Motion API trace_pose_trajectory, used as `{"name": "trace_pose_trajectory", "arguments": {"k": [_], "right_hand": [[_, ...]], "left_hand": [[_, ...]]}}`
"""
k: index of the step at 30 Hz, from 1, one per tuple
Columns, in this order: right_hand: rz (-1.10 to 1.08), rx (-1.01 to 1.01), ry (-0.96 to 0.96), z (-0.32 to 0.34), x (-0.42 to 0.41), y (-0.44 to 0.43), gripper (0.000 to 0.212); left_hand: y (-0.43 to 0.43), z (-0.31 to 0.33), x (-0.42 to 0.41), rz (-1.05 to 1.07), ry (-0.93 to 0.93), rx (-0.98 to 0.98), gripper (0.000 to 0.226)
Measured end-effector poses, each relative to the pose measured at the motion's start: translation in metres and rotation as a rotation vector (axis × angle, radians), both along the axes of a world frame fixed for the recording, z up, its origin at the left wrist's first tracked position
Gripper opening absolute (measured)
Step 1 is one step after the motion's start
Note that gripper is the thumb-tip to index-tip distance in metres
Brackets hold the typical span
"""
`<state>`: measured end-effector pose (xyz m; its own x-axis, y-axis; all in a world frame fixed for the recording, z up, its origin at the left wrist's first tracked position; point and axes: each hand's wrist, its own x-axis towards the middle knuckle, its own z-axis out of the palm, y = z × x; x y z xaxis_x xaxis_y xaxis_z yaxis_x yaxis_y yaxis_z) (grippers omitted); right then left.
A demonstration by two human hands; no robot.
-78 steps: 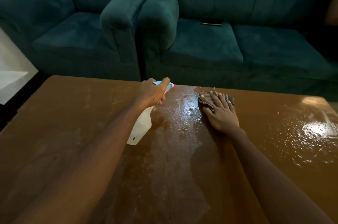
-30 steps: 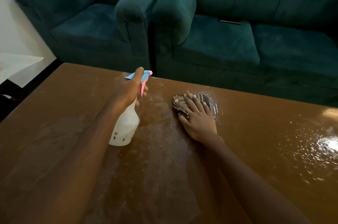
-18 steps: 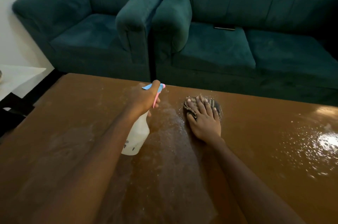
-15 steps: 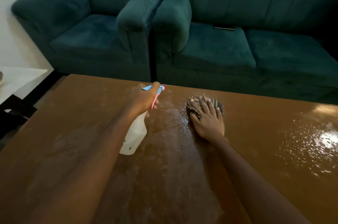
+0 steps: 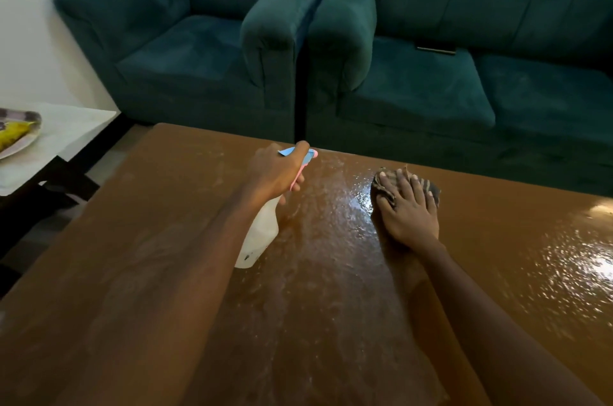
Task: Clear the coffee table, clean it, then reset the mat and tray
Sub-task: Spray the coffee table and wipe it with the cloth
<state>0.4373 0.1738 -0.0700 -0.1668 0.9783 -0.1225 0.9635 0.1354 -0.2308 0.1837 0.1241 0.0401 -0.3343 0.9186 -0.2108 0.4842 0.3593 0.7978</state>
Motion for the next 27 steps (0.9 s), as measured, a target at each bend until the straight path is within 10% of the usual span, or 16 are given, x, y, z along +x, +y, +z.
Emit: {"name": "trace_pose_trajectory", "arguments": {"k": [16,27], "right_hand": [[0.514,0.084,0.023,-0.004,-0.082,-0.007,0.057],[-0.006,0.036,-0.053,0.001,-0.048,0.016,0.054]], "left_hand": [[-0.001,-0.011,-0.03,0.108,-0.132,0.113,0.052],[0.001,-0.009,-0.032,0.031,-0.137,0.112,0.054]]}}
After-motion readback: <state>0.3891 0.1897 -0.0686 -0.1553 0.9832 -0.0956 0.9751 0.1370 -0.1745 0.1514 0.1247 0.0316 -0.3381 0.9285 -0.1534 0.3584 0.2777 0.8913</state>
